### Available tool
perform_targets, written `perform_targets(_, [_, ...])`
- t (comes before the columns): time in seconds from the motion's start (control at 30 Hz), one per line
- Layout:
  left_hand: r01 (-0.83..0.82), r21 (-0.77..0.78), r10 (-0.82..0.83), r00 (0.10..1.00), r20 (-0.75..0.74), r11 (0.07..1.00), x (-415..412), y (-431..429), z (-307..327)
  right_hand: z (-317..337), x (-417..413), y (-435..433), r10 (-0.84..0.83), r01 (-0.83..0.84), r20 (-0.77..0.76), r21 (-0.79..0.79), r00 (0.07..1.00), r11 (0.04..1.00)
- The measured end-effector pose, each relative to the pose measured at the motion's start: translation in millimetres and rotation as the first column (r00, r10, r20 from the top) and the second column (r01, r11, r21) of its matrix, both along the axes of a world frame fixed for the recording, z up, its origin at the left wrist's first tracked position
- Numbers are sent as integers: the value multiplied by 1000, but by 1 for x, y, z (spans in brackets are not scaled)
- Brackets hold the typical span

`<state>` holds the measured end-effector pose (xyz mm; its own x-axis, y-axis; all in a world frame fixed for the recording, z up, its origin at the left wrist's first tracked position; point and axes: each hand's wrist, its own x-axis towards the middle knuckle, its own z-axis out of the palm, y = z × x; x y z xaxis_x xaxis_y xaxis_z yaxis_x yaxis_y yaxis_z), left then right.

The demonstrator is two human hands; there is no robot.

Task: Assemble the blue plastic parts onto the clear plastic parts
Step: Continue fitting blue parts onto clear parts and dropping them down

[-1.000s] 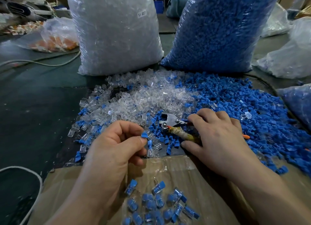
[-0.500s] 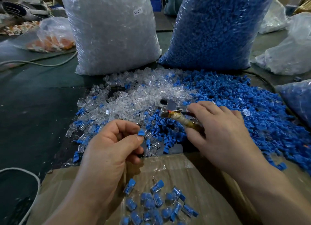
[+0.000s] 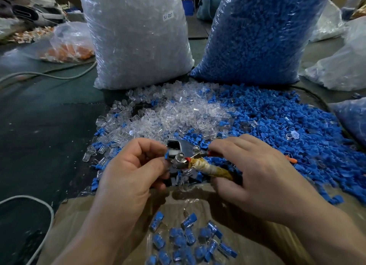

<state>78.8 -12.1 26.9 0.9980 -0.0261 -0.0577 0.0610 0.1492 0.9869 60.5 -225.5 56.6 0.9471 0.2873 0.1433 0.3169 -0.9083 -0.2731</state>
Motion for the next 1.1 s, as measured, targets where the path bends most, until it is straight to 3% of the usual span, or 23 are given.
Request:
perform_targets(0.27, [-16, 134, 2, 994, 105, 991, -1, 0, 1, -2, 2, -1, 29, -29, 5, -12, 1000, 1000])
perform_targets(0.6, [-29, 153, 9, 991, 133, 988, -4, 3, 4, 0, 4, 4, 32, -33, 70, 25, 997, 999])
perform_targets(0.73, [-130, 236, 91, 981, 172, 963, -2, 4, 3, -5, 5, -1, -44, 44, 94, 5, 995, 999])
perform_targets(0.8, [-145, 254, 115, 985, 128, 956, 1, 6, 2, -8, 10, -5, -123, 127, 55, -60, 991, 990])
perform_targets(0.9, [-16, 232, 28, 999, -46, 973, -2, 1, 1, -8, 18, -7, -199, 193, -18, -156, 980, 969])
perform_targets(1.03, [29, 418, -28, 1000, -8, 908, -4, -4, -1, -10, 23, -6, -203, 194, -38, -175, 978, 965])
perform_targets(1.1, [5, 457, -20, 999, 28, 889, -4, -4, 0, -9, 20, -5, -193, 195, 31, -125, 981, 973])
